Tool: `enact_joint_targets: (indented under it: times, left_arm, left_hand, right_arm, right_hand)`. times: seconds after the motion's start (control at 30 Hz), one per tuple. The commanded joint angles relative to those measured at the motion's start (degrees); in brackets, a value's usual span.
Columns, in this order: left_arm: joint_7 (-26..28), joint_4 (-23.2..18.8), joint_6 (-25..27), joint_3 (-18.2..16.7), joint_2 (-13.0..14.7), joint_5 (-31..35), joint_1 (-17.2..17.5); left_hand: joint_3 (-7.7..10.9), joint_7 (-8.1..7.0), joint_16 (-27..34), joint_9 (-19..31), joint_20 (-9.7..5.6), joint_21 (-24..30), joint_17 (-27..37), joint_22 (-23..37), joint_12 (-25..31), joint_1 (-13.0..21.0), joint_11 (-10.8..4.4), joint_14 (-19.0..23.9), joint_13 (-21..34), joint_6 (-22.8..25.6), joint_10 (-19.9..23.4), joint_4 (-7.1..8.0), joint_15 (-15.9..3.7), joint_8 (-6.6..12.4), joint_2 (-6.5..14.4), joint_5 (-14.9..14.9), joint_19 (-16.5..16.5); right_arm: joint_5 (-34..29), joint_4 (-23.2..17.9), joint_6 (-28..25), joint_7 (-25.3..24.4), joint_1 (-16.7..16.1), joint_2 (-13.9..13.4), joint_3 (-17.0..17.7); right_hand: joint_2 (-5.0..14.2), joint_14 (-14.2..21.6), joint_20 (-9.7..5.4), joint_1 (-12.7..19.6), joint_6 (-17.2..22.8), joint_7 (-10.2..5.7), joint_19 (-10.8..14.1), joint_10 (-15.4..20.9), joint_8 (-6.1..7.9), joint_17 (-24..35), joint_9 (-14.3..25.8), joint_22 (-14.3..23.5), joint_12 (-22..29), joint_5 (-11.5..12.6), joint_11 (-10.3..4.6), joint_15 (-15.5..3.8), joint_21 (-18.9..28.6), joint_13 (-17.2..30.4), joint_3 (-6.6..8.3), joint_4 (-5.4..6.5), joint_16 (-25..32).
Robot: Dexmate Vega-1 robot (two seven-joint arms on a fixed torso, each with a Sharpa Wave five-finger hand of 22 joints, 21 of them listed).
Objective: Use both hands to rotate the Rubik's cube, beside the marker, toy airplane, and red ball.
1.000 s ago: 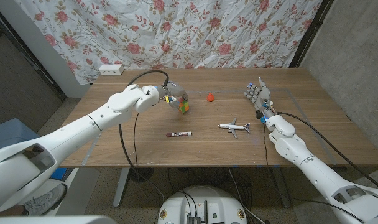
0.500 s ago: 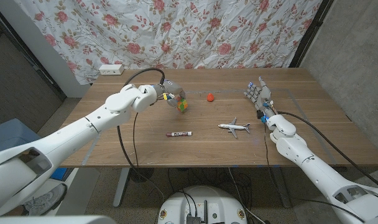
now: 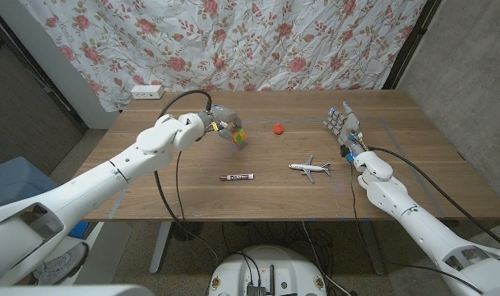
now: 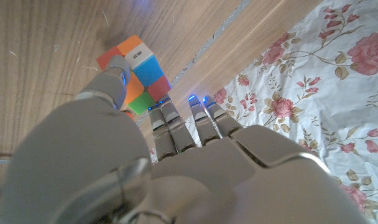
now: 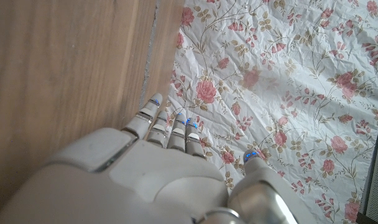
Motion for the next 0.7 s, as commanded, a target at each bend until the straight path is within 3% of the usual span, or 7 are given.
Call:
enact_joint_targets:
  times: [0.03, 0.7]
  left_arm:
    - [2.2, -1.6, 5.7, -1.7, -0.1, -3.1, 2.9]
    - [9.1, -2.7, 12.9, -4.8, -1.7, -14.3, 6.8]
  left_hand:
    - [-0.36, 0.47, 0.3, 0.0, 0.32, -0.1, 0.1, 0.1, -0.3, -0.7, 0.06, 0.5, 0.3, 0.3, 0.6, 0.07, -4.89, -0.09, 0.0, 0.0, 0.2]
    - [-0.97, 0.71, 0.2, 0.0, 0.51, -0.1, 0.1, 0.1, -0.5, -1.1, 0.09, 1.0, 0.4, 0.8, 0.9, 0.15, -5.0, -0.36, 0.0, 0.0, 0.2]
  right_arm:
    - [-0.2, -0.6, -0.1, -0.5, -0.4, -0.3, 0.1]
    - [-1.0, 0.6, -0.1, -0.2, 0.6, -0.3, -0.3]
  right_hand:
    - [-0.08, 0.1, 0.35, 0.0, 0.3, 0.03, 0.1, 0.4, 0.18, 0.2, 0.1, 0.1, 0.2, 0.3, 0.38, 0.15, 0.3, 0.1, 0.17, -0.09, 0.4]
    - [-0.01, 0.1, 0.3, 0.1, 0.3, -0.08, 0.0, 0.3, 0.16, 0.2, 0.1, 0.1, 0.2, 0.3, 0.35, 0.14, 0.3, 0.1, 0.26, -0.09, 0.4]
